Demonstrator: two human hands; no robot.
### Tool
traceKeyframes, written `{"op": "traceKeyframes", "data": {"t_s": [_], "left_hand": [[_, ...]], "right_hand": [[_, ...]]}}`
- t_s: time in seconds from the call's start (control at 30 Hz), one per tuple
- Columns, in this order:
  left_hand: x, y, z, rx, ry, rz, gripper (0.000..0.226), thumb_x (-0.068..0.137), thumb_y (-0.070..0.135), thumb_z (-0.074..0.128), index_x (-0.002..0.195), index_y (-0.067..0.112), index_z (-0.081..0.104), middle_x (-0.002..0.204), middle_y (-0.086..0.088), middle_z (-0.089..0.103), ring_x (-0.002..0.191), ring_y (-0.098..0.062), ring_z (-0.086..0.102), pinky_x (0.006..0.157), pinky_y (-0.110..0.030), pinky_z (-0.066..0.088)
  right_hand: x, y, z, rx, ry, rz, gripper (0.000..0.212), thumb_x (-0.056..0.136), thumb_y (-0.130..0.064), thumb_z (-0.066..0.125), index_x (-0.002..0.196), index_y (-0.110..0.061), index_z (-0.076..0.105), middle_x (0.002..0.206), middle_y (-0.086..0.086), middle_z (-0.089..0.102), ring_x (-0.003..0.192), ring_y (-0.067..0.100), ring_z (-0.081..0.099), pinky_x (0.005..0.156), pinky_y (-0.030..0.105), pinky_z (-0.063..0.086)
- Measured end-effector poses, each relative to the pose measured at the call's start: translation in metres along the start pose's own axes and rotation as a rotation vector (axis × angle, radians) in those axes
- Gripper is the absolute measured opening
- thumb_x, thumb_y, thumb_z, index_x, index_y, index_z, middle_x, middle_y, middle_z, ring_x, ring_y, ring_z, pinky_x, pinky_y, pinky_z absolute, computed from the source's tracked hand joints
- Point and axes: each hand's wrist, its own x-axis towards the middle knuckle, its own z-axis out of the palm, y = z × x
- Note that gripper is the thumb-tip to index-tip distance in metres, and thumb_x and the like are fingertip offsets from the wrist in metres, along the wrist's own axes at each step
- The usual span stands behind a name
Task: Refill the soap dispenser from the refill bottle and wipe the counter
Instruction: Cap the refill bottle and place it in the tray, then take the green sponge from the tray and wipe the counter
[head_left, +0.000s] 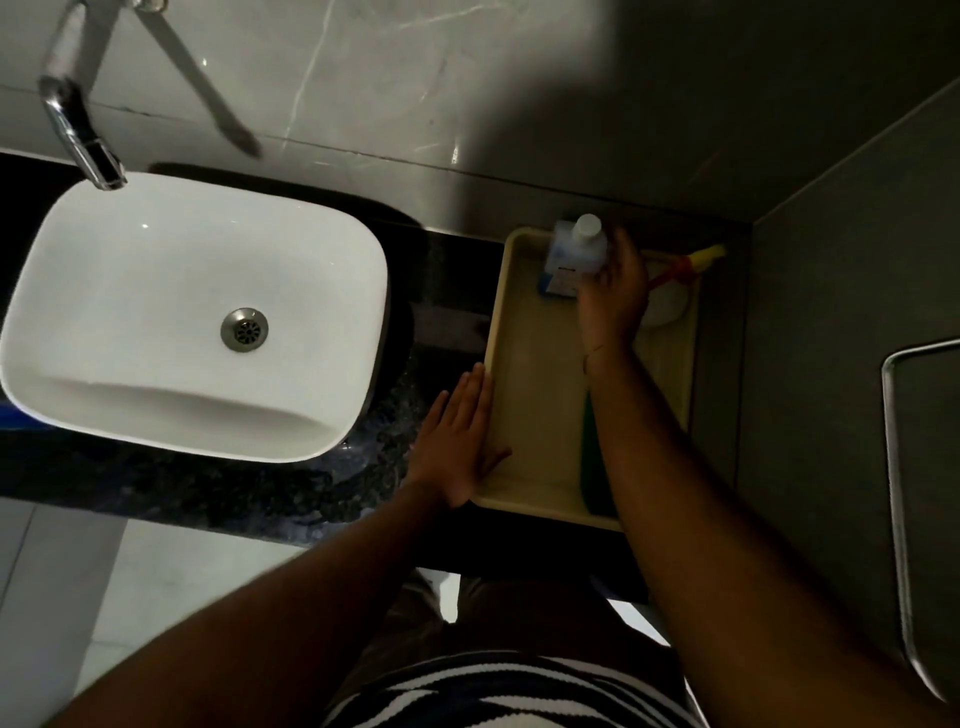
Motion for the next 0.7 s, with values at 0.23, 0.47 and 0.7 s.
{"op": "traceKeyframes", "data": {"t_s": [0.23, 0.47, 0.7], "left_hand": [[0.0, -0.005, -0.015, 0.027, -0.081, 0.019, 0.097, 0.104, 0.06, 0.044, 0.168, 0.014, -0.012, 0.176, -0.003, -0.018, 0.165, -0.02, -0.012, 0.134, -0.042, 0.002], [-0.032, -0.022, -0.028, -0.003, -0.052, 0.03, 0.085, 0.107, 0.057, 0.038, 0.17, 0.014, 0.002, 0.178, -0.003, -0.007, 0.166, -0.02, -0.005, 0.134, -0.042, 0.005], [-0.121, -0.087, -0.028, 0.107, 0.049, 0.176, 0.074, 0.1, 0.051, 0.059, 0.162, 0.014, 0.043, 0.17, -0.008, 0.038, 0.158, -0.027, 0.037, 0.124, -0.046, 0.039]], "right_hand": [[-0.091, 0.064, -0.062, -0.445, 0.059, 0.025, 0.045, 0.092, -0.01, 0.068, 0.137, -0.01, 0.063, 0.139, 0.017, 0.062, 0.126, 0.035, 0.061, 0.109, 0.046, 0.049], [-0.143, 0.114, -0.077, -0.867, -0.305, 0.475, 0.116, 0.09, -0.058, 0.07, 0.165, -0.021, -0.01, 0.172, 0.015, -0.018, 0.16, 0.036, -0.008, 0.128, 0.052, -0.001], [-0.146, 0.119, -0.087, -0.996, -0.123, 0.361, 0.058, 0.101, -0.035, 0.055, 0.155, -0.017, 0.044, 0.159, 0.025, 0.037, 0.146, 0.046, 0.037, 0.122, 0.057, 0.031]]}}
